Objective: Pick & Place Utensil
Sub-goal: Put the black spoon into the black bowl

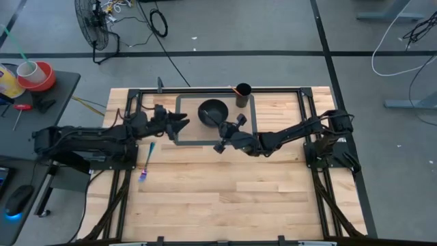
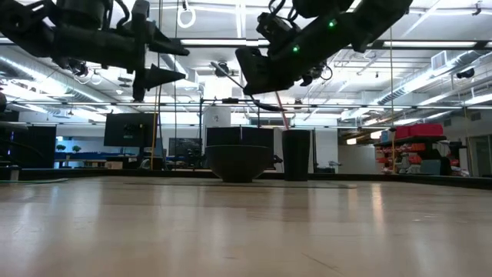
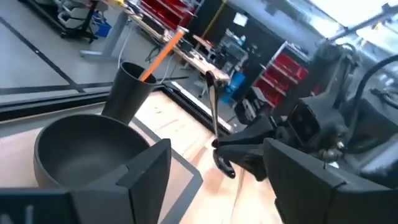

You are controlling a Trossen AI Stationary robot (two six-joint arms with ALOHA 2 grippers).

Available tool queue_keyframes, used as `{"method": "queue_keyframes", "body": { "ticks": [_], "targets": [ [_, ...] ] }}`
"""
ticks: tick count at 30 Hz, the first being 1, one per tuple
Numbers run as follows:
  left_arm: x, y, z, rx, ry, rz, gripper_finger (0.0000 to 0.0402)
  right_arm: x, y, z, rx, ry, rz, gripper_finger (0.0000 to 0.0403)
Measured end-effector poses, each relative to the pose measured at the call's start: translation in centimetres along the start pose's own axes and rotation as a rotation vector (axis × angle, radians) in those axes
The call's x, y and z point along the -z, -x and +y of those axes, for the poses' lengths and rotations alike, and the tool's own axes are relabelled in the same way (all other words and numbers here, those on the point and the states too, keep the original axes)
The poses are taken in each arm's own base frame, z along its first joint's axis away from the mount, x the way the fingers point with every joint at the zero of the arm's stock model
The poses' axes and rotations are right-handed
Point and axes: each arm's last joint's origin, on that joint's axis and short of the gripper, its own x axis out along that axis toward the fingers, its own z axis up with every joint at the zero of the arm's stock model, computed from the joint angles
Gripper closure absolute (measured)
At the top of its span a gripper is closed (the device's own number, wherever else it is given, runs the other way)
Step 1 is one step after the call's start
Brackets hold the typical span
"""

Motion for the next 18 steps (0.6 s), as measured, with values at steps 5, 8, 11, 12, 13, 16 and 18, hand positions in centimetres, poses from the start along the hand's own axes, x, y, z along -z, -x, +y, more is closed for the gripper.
{"method": "queue_keyframes", "body": {
  "ticks": [5,8,11,12,13,16,18],
  "targets": [
    [0.8,-1.6,0.5,-0.029,0.092,-0.049,0.0134,-0.4,-0.4,-0.3,-0.020,-0.016,-0.023,0.0390],
    [0.7,-2.8,0.4,-0.012,0.107,-0.086,0.0134,-0.3,-0.5,-0.4,-0.019,-0.008,-0.021,0.0390],
    [0.5,-4.1,0.1,-0.014,0.099,-0.088,0.0134,0.0,-0.7,-0.3,0.003,0.005,-0.015,0.0390],
    [0.5,-4.6,0.1,-0.024,0.094,-0.087,0.0134,0.0,-0.8,-0.3,0.003,0.002,-0.018,0.0390],
    [0.6,-5.0,0.1,-0.036,0.091,-0.086,0.0134,0.1,-0.8,-0.2,0.002,0.001,-0.019,0.0390],
    [0.7,-6.3,0.1,-0.063,0.090,-0.078,0.0134,0.1,-0.8,-0.2,-0.004,0.000,-0.021,0.0390],
    [0.7,-7.0,0.1,-0.079,0.089,-0.086,0.0134,0.1,-0.8,-0.2,-0.003,0.000,-0.021,0.0390]
  ]
}}
